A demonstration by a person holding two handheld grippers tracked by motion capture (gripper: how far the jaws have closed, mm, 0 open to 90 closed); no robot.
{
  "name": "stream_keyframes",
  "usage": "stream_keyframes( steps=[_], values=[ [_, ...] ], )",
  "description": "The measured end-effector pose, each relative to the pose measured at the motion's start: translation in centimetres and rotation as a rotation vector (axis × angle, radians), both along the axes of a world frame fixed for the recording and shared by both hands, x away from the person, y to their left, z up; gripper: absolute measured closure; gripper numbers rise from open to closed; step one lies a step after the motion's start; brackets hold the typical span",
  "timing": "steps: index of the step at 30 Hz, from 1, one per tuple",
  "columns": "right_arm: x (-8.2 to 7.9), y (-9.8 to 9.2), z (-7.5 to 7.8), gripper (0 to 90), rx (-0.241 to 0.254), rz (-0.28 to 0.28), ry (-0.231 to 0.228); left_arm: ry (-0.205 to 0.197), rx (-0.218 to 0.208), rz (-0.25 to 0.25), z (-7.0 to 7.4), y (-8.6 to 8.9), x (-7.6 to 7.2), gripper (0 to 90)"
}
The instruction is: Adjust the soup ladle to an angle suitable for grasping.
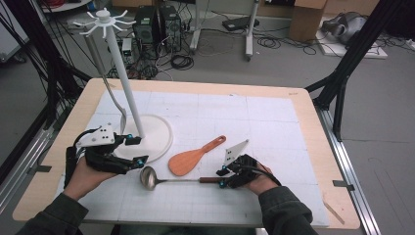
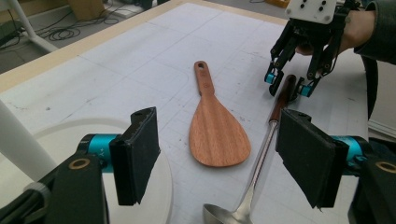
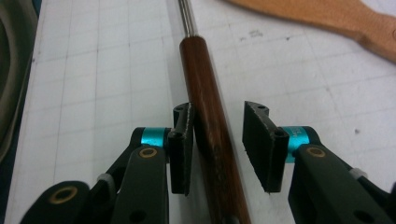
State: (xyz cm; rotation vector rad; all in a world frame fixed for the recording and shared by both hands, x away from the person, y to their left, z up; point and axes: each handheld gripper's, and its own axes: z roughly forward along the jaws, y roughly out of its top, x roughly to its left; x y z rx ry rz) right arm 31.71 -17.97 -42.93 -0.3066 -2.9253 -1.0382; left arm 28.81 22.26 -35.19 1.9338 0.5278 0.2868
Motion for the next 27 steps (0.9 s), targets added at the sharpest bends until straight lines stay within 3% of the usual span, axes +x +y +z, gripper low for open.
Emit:
stream_keyframes(
  steps=[8,11,20,27],
  values=[
    [0.24,-0.01,-0.28,69.0,0.005,0.012,0.002,0.003,0.002,-0.004,-0.06,-0.19,0.02,30.4],
    [0.41,0.12,-0.26,68.2,0.005,0.001,-0.031,0.003,0.009,-0.006,-0.09,-0.26,0.03,30.4],
    [0.65,-0.41,-0.36,68.2,0.012,0.006,-0.010,0.003,0.011,-0.014,-0.07,-0.26,0.02,30.5],
    [0.78,-0.37,-0.08,70.7,0.019,0.043,-0.015,0.009,0.011,-0.017,-0.13,-0.53,0.00,30.7]
  ],
)
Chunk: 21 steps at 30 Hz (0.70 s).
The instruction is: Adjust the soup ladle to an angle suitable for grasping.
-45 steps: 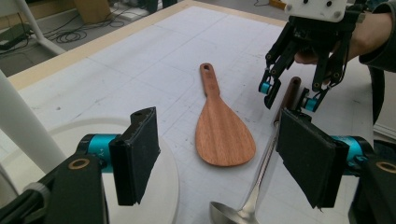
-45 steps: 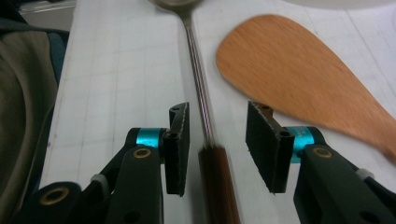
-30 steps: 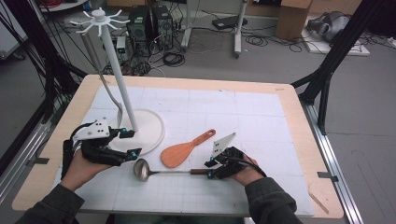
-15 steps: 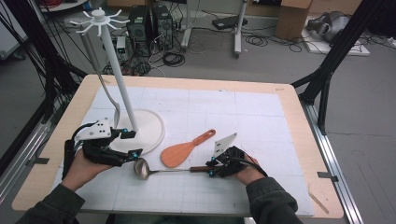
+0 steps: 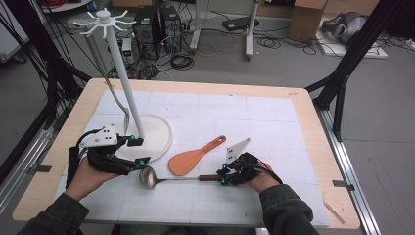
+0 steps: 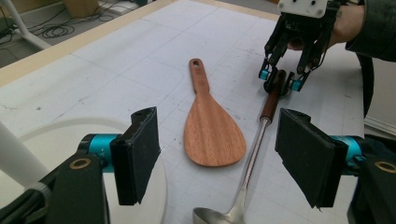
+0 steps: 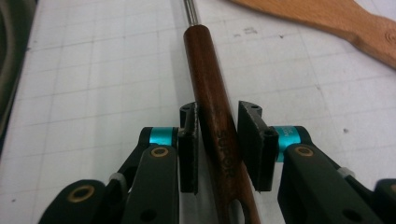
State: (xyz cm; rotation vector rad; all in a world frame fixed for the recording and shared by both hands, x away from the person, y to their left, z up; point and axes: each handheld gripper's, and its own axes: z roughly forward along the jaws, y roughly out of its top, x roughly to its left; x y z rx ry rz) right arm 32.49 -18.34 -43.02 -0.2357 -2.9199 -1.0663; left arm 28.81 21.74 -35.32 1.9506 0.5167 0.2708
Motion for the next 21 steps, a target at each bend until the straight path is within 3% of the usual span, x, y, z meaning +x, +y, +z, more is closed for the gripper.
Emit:
stream_keyframes(
  steps=[5,21],
  values=[
    [0.1,0.2,1.3,71.4,0.035,0.008,-0.004,0.004,0.006,-0.011,-0.1,-0.3,0.1,30.8],
    [0.4,2.7,4.8,73.0,0.031,0.080,-0.051,0.040,0.044,-0.103,-0.7,-2.6,0.3,40.0]
  ],
)
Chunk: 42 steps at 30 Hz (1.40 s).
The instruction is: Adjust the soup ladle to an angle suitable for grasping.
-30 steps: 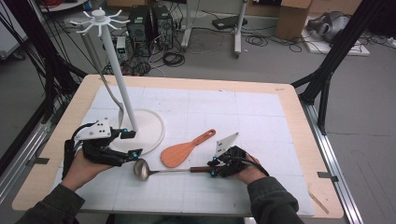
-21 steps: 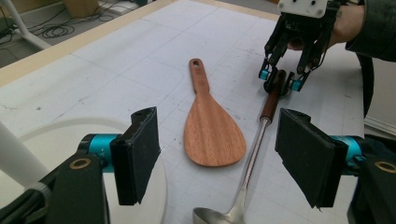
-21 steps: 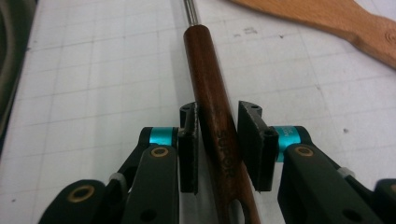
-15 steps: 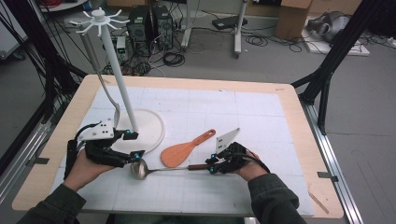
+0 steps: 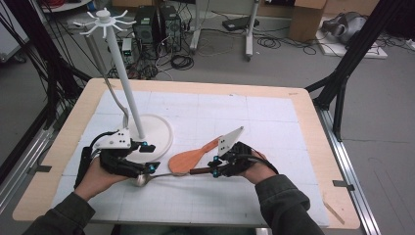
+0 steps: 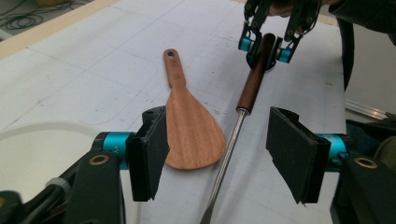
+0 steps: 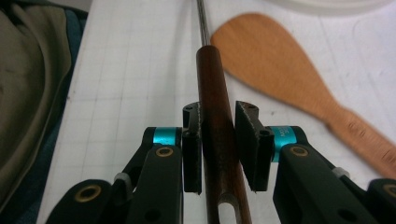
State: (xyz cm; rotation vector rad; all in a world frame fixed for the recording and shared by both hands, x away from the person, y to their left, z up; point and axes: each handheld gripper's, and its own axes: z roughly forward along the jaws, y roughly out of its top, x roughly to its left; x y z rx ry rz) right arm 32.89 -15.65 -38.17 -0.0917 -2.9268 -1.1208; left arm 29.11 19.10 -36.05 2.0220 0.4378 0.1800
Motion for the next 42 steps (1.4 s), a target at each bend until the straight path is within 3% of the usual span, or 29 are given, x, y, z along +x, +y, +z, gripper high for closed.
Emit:
stream_keyframes(
  steps=[6,17,21,31,38,42],
  values=[
    [0.0,1.0,1.7,73.1,-0.007,0.022,-0.029,0.018,0.028,-0.058,-0.5,-2.0,0.3,44.3],
    [0.0,1.8,3.0,73.2,-0.010,0.040,-0.042,0.065,0.072,-0.114,-1.7,-4.6,1.3,49.9],
    [-0.1,2.0,3.3,73.1,-0.010,0.044,-0.042,0.074,0.106,-0.133,-2.2,-5.2,1.6,51.3],
    [0.0,2.5,3.9,73.1,-0.008,0.057,-0.058,0.152,0.191,-0.145,-3.6,-6.1,2.4,59.4],
    [-0.2,2.6,4.1,73.1,0.003,0.058,-0.062,0.151,0.207,-0.152,-3.8,-6.4,2.5,76.3],
    [-0.2,2.6,4.1,73.0,0.005,0.053,-0.060,0.137,0.216,-0.164,-3.7,-6.3,2.5,77.8]
  ],
)
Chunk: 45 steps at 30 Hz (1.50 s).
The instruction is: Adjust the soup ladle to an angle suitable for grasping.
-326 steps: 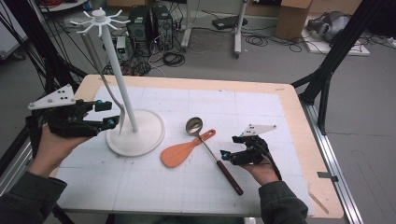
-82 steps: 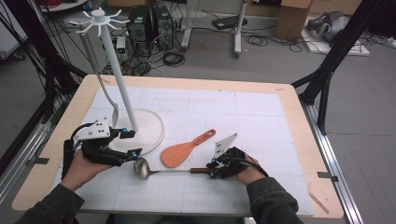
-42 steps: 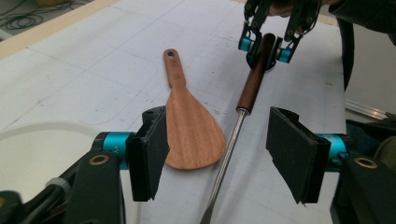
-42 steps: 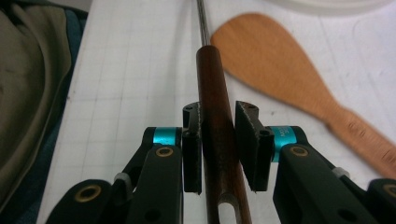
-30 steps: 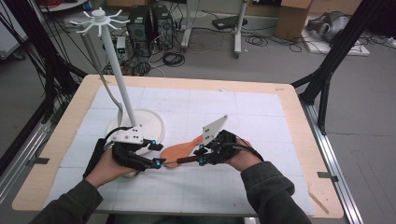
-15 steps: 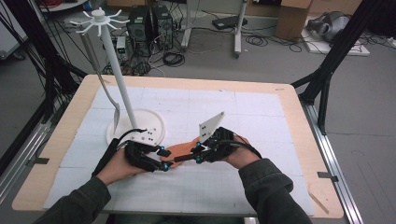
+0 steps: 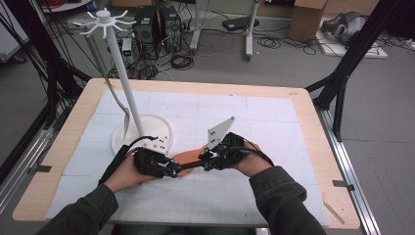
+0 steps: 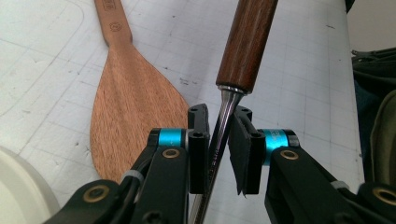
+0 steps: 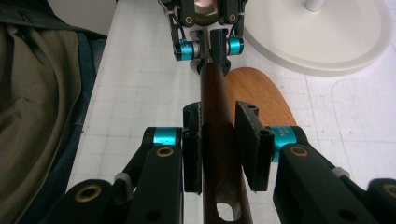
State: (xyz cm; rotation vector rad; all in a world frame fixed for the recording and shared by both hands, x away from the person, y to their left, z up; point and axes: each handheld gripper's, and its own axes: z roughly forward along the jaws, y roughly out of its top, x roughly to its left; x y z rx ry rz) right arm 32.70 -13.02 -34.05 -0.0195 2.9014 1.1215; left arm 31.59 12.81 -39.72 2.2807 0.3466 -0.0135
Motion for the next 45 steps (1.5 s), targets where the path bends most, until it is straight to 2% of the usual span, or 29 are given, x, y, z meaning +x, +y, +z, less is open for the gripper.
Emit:
stream_keyframes(
  steps=[6,14,18,20,23,33,38,40,45],
  values=[
    [0.1,-0.2,0.1,71.8,0.017,-0.013,0.026,-0.008,0.000,-0.020,0.1,0.0,-0.3,79.8],
    [0.4,-1.2,0.5,63.3,0.055,-0.071,0.022,-0.028,0.018,-0.047,0.6,0.3,-0.8,83.0],
    [0.8,-2.1,0.7,54.1,0.076,-0.144,0.032,-0.035,-0.006,-0.032,0.9,0.9,-0.8,83.5],
    [1.0,-2.6,0.7,52.4,0.098,-0.172,0.053,-0.033,-0.022,-0.026,1.2,1.1,-0.8,83.5],
    [1.1,-3.0,0.7,49.1,0.121,-0.193,0.063,-0.042,-0.033,-0.019,1.5,1.4,-0.9,83.6],
    [1.0,-2.2,0.3,45.2,0.152,-0.202,0.082,-0.054,-0.085,-0.002,2.1,1.8,-0.9,83.8],
    [0.9,-2.0,0.4,46.2,0.176,-0.220,0.093,-0.054,-0.138,0.007,2.5,2.1,-0.9,83.8],
    [1.0,-1.9,0.5,46.5,0.197,-0.221,0.088,-0.058,-0.151,0.010,2.8,2.1,-0.9,83.7],
    [0.9,-1.6,0.7,47.1,0.237,-0.228,0.111,-0.073,-0.184,0.020,3.3,2.2,-0.9,83.8]
  ],
)
